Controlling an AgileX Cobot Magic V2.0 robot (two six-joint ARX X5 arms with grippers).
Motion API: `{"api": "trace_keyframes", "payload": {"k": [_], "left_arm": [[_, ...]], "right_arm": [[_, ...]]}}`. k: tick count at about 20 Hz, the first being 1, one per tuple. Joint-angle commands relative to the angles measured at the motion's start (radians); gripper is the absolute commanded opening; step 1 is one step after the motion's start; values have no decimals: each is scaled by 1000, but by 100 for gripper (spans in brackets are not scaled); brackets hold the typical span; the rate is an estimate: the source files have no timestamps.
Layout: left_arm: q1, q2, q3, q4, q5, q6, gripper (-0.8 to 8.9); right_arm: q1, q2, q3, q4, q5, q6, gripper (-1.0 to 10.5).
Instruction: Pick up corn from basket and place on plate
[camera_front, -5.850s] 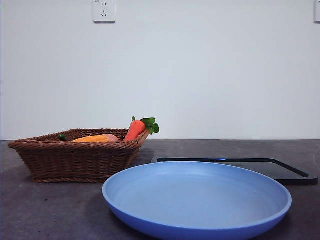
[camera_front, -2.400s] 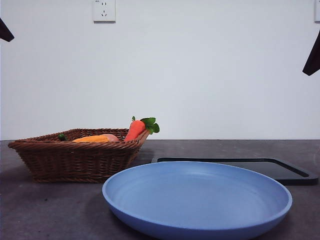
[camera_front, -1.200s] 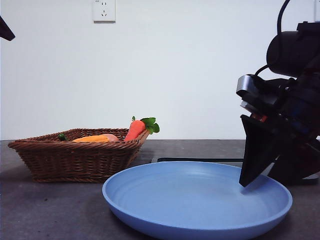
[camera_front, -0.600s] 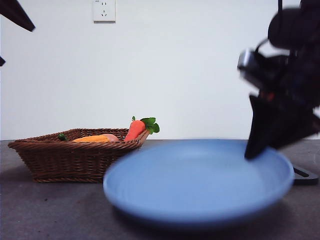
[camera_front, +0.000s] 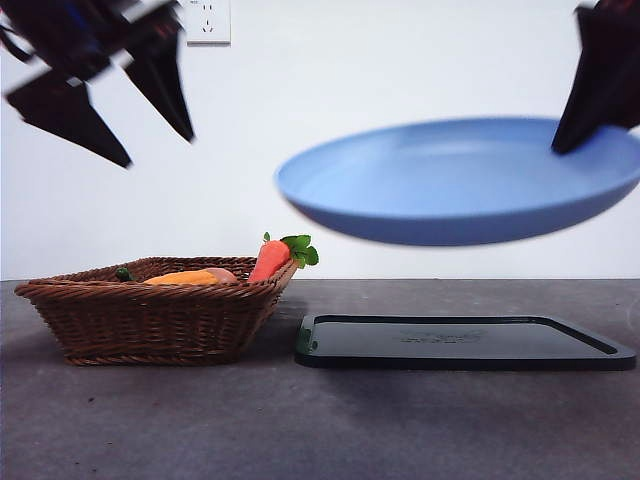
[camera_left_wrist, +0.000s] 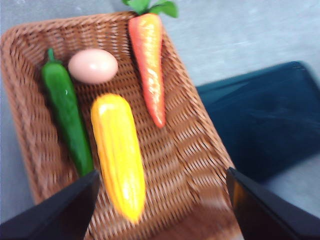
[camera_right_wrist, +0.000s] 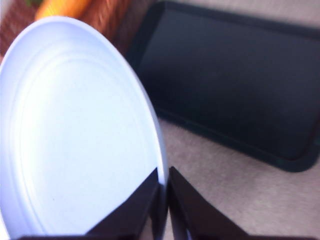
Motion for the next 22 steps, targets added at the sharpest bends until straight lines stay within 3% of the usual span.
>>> {"api": "trace_keyframes", "payload": {"k": [1, 8, 18, 22], "left_arm": [[-14, 124, 86, -28, -40, 49, 403], [-18, 357, 175, -17, -68, 84, 402], [-51, 476, 175, 21, -112, 96, 398], [-63, 476, 175, 4, -119, 95, 262]], "right_arm": [[-10, -42, 21, -8, -3, 0, 1], [-29, -135, 21, -35, -3, 5, 1], [-29, -134, 21, -45, -3, 4, 1], [-29, -134, 21, -45, -3, 4, 1]]}}
